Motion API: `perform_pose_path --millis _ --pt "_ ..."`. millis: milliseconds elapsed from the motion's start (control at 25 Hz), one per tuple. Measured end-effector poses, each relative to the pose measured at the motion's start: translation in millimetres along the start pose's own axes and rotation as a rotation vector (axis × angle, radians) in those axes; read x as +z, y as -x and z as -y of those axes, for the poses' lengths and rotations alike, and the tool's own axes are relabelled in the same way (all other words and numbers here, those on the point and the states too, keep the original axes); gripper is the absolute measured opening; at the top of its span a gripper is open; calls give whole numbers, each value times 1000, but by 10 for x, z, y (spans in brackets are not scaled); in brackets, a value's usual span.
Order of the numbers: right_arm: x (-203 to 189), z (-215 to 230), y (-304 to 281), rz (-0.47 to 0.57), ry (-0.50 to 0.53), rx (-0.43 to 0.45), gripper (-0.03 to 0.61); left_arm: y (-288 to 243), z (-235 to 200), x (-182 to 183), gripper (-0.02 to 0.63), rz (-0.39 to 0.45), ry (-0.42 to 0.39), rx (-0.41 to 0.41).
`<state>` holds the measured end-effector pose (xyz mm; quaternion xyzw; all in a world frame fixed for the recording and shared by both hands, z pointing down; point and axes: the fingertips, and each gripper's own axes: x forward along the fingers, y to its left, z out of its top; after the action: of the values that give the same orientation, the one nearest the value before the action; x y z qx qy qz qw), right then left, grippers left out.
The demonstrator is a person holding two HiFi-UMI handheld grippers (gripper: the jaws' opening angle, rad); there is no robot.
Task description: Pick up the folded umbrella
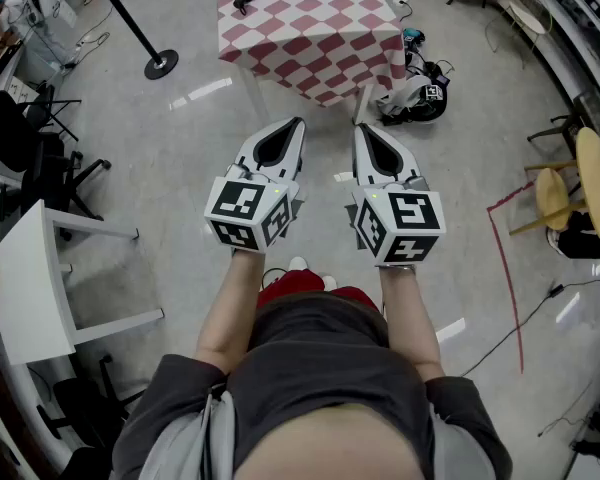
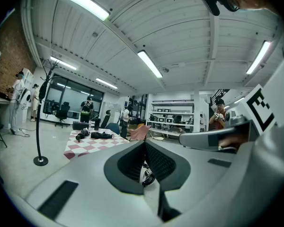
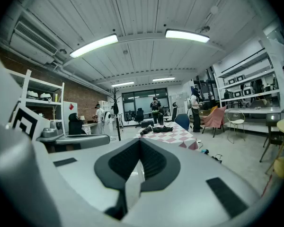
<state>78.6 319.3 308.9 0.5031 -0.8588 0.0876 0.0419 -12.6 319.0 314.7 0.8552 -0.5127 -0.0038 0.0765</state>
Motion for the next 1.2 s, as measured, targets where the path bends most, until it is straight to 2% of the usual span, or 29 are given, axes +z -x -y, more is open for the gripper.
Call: perform_pose_path --millis 360,520,880,1200 --pt "5 2 -325 -1 45 -12 18 -122 -364 -33 12 -13 -4 45" --pt "1 -20 -463 -9 33 -19 18 -121 -544 -12 12 -5 8 57" --pt "128 -90 -785 6 40 -54 18 -178 -862 148 14 5 -13 37" --pt "235 -147 -857 55 58 -88 18 -168 -1105 107 14 -16 -12 34"
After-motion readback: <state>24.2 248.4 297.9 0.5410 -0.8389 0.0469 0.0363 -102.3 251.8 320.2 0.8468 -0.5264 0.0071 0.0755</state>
